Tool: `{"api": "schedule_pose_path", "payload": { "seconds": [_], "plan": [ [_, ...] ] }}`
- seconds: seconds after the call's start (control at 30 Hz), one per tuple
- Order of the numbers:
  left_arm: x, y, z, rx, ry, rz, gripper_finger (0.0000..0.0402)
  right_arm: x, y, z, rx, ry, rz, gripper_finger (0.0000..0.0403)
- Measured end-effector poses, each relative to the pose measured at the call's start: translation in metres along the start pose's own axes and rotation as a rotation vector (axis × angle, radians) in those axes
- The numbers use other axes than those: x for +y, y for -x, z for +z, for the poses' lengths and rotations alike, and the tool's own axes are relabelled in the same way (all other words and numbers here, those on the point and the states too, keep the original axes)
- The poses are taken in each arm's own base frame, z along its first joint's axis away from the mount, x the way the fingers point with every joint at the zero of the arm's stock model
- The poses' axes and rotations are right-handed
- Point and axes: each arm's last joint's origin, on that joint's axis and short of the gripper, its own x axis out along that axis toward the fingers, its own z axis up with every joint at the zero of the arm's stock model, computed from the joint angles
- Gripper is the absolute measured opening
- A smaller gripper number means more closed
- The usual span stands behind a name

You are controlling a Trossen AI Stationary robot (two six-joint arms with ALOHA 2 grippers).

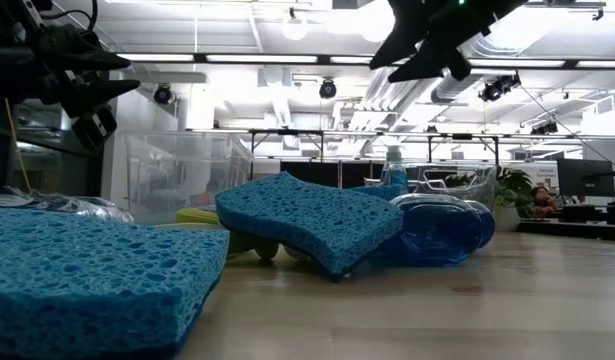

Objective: Pick & Place Kitchen Sink Supplies
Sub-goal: Put the blue dishwasher liquid into the transparent bin

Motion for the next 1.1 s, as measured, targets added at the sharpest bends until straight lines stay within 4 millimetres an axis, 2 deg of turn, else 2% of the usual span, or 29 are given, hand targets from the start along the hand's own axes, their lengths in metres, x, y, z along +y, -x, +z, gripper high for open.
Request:
{"api": "schedule_pose_path", "payload": {
  "seconds": [0.13,0.5,0.77,1.1],
  "plan": [
    [0.000,0.000,0.000,0.000,0.000,0.000,0.0105,0.007,0.006,-0.004,0.016,-0.008,0.034,0.0251],
    [0.000,0.000,0.000,0.000,0.000,0.000,0.0105,0.004,0.011,-0.026,0.287,-0.342,-0.049,0.0248],
    [0.000,0.000,0.000,0.000,0.000,0.000,0.0105,0.023,-0.003,-0.034,0.475,-0.474,-0.066,0.0239],
    [0.000,0.000,0.000,0.000,0.000,0.000,0.0105,0.045,-0.024,-0.047,0.705,-0.480,-0.165,0.0211]
  ]
}}
